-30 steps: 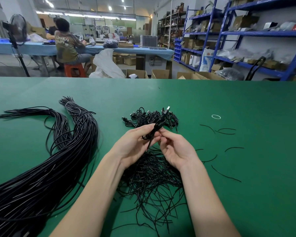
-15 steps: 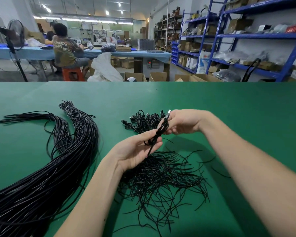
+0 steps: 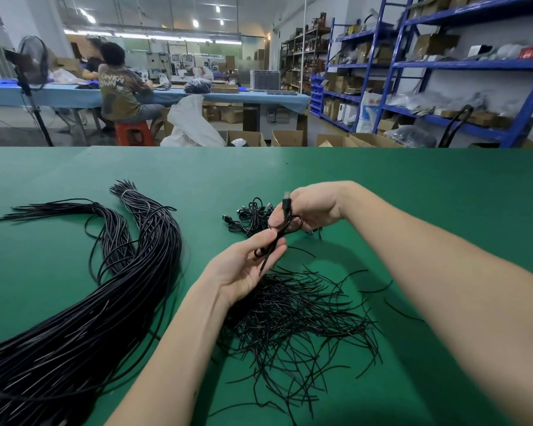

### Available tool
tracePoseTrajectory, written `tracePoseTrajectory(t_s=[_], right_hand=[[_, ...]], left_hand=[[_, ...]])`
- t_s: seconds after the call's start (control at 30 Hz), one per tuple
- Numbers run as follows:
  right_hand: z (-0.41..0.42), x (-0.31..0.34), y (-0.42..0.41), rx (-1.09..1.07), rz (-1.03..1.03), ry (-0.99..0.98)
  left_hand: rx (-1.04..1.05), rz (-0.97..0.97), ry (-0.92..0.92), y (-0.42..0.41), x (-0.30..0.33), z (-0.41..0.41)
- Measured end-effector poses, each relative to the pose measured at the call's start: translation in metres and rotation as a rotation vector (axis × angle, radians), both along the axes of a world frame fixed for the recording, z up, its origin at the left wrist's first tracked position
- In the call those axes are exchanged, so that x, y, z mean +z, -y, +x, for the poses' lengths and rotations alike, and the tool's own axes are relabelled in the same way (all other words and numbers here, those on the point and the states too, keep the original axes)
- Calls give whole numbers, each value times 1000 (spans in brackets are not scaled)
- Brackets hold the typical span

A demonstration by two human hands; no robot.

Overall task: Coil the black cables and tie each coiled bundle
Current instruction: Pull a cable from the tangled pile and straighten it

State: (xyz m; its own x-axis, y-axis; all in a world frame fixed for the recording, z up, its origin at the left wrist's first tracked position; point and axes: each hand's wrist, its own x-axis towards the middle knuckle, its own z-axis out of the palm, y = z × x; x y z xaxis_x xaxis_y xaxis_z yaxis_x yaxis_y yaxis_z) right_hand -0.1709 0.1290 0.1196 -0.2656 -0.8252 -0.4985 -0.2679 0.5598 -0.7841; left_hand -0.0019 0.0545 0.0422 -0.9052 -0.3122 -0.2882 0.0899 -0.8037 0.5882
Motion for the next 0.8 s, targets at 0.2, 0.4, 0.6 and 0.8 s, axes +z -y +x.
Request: tracePoseTrajectory(t_s=[0.2,0.4,0.6,0.8], right_hand=[[8,-14,-3,-225,-154,173],[36,-38,-24,-459,-569,379],[84,-82,-22,-718,-893,105],[92,-87,-19,-782,-976,269]], left_hand=[[65,-5,-12,-2,-1,-3],[229,-38,-32,2,-7,-6],[265,-166,-120,0,-9,-8],[276,-281,-103,0,-10,-6]])
